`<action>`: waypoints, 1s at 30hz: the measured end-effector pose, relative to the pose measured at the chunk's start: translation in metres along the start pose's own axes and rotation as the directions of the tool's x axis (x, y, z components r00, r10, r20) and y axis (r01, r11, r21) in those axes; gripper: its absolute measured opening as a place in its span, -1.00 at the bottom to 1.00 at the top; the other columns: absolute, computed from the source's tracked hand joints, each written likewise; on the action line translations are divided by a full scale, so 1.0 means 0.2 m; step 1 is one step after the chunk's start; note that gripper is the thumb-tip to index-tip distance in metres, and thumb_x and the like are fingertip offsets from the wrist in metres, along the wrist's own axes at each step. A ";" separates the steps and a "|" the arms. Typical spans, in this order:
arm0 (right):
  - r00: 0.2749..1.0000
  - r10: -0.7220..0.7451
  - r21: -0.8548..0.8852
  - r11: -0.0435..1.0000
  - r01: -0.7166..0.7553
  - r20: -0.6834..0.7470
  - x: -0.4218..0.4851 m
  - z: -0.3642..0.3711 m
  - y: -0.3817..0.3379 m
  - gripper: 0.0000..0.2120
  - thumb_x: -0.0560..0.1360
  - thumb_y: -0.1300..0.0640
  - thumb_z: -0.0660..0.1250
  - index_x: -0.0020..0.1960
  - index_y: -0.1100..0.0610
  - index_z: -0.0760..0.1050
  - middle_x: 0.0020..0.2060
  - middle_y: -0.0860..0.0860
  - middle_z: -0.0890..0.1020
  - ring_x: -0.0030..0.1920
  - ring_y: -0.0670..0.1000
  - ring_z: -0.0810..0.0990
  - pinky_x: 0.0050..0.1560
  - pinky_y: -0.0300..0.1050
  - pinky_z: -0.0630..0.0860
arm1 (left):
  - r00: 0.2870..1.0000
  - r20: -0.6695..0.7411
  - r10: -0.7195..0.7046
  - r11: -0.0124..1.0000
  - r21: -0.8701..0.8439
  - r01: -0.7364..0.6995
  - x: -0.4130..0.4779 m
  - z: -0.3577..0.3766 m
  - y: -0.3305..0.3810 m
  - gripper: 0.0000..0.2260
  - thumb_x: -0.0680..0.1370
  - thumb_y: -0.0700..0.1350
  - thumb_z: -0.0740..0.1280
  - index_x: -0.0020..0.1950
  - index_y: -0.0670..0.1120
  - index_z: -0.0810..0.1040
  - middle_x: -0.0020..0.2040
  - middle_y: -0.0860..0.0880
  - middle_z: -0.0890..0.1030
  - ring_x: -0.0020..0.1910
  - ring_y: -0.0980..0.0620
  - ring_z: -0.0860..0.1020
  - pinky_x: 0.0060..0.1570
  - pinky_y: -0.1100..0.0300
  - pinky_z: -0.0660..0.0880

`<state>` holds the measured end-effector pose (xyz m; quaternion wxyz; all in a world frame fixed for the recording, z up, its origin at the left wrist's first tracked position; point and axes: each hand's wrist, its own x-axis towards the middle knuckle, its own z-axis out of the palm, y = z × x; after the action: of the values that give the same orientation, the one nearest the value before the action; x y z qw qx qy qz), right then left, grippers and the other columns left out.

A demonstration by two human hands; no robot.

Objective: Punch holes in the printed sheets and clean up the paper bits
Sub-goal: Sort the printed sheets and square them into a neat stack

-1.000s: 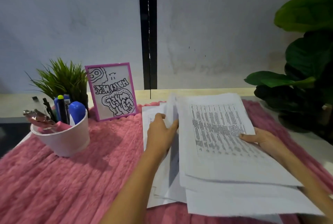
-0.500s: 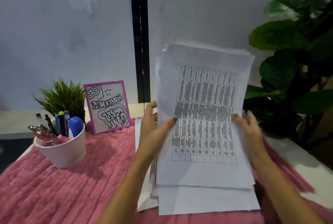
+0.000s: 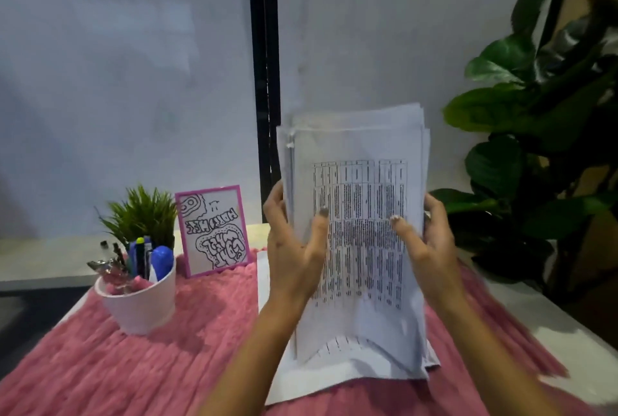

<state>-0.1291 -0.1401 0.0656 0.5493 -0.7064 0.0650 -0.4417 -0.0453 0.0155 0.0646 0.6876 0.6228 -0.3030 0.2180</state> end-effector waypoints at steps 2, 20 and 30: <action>0.993 0.107 0.062 0.993 -0.103 -0.056 -0.04 -0.01 0.04 -0.69 0.57 0.15 0.32 0.30 0.04 0.44 0.01 -0.11 0.66 0.07 -0.04 0.65 0.02 -0.17 0.57 | 0.996 -0.005 -0.088 0.993 -0.075 0.088 -0.01 -0.01 -0.03 -0.47 0.58 -0.07 0.34 0.46 0.05 0.15 0.19 0.15 0.47 0.12 0.44 0.51 -0.03 0.52 0.50; 0.991 0.106 -0.011 0.994 -0.108 -0.084 -0.11 -0.11 0.04 -0.76 0.53 0.34 0.24 -0.02 0.02 0.52 -0.20 0.09 0.62 -0.22 0.07 0.52 -0.31 -0.16 0.49 | 0.970 0.088 -0.225 0.974 0.012 0.225 -0.08 -0.01 -0.19 -0.36 0.45 0.32 0.36 0.27 -0.17 0.45 0.15 -0.06 0.61 0.13 -0.04 0.60 0.04 0.25 0.60; 0.999 -0.049 -0.029 0.998 0.049 0.000 -0.03 -0.17 -0.06 -0.27 0.47 0.49 0.27 0.42 -0.12 0.19 0.13 0.04 0.57 -0.04 0.06 0.67 -0.18 -0.11 0.65 | 0.999 0.040 0.002 0.999 -0.043 -0.001 0.13 -0.04 0.06 -0.31 0.36 0.27 0.37 0.38 0.06 0.21 0.17 0.14 0.44 -0.02 0.08 0.61 -0.18 0.32 0.61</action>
<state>-0.1619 -0.1566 0.0717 0.5279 -0.7155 0.0543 -0.4544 -0.0336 0.0236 0.0917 0.6945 0.6118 -0.3219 0.1994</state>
